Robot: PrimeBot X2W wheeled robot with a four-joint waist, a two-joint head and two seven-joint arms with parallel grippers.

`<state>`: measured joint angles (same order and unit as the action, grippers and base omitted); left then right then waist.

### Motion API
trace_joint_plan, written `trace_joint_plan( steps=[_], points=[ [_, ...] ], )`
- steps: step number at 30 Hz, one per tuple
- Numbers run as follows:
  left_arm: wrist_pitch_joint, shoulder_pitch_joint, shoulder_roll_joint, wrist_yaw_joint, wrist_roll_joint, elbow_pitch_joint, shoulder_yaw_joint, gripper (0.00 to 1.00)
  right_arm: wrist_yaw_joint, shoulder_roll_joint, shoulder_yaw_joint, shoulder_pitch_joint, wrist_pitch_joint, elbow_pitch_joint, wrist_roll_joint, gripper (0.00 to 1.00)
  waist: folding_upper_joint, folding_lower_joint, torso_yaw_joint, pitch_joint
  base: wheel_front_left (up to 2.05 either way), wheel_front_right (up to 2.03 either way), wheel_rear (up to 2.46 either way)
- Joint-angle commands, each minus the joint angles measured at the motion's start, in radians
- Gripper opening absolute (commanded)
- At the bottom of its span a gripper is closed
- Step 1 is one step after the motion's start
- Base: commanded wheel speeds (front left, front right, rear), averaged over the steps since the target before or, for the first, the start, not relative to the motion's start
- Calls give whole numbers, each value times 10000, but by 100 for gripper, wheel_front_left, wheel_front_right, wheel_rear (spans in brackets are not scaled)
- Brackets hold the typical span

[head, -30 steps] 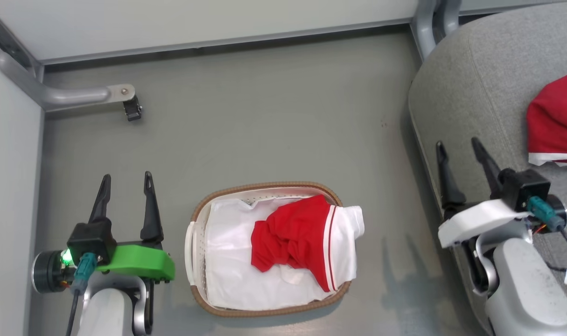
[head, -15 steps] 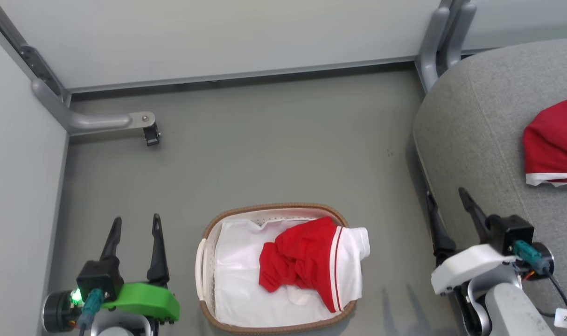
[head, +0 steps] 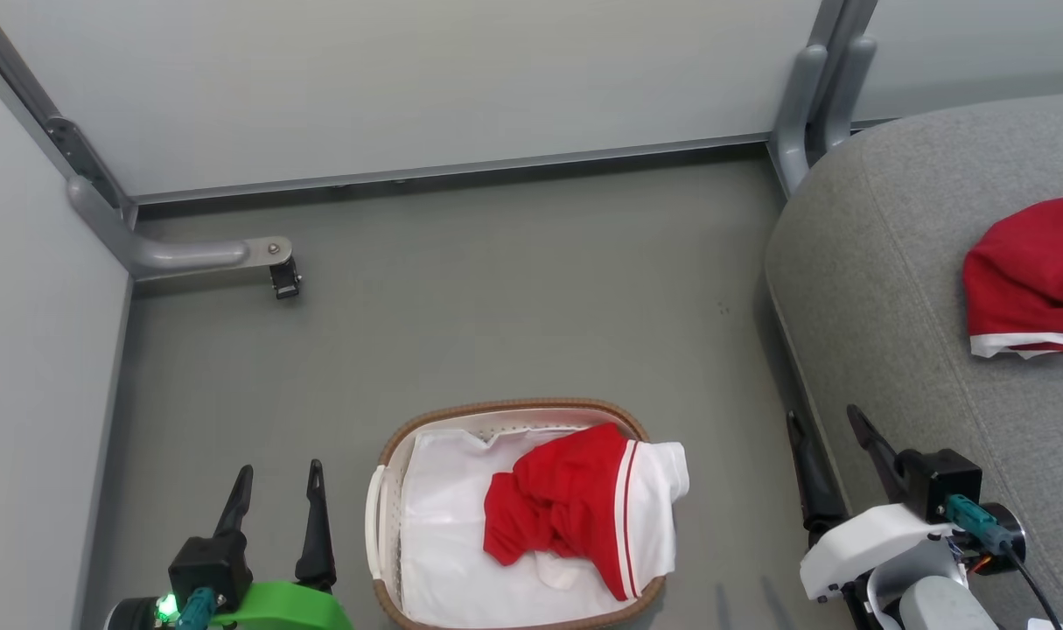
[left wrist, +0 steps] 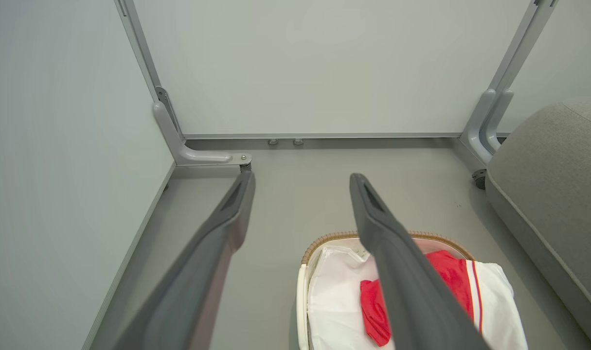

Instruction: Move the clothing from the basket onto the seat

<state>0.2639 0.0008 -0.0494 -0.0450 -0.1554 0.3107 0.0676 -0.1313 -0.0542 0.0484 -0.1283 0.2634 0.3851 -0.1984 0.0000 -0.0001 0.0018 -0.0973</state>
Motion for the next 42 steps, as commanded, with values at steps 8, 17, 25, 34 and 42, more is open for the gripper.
trace_joint_plan(
  steps=[8, 17, 25, 34, 42],
  points=[
    [9, -446, -31, 17, -192, 536, 332, 100, 10, -26, 103, -360, 21, -125, 55, 100, 0, 1, -132, -496, 0, 0, 0],
    [9, -1151, -34, -170, -595, 1387, 1021, 100, 10, -78, 265, -939, 20, -392, -73, 100, 0, 1, -563, -1732, 0, 0, 0],
    [7, -2255, -36, -395, -436, 2303, 1861, 100, 12, -102, 423, -1714, 21, -613, -172, 100, 0, 1, -968, -3011, 0, 0, 0],
    [9, -3755, -40, -530, -346, 3072, 2594, 100, 10, -65, 551, -2580, 20, -911, -238, 100, 0, 1, -1308, -4529, 0, 0, 0],
    [7, -4899, -42, -604, -111, 3900, 3016, 100, 10, -32, 696, -3096, 19, -1222, -227, 100, 0, 1, -1474, -5723, 0, 0, 0]
  ],
)
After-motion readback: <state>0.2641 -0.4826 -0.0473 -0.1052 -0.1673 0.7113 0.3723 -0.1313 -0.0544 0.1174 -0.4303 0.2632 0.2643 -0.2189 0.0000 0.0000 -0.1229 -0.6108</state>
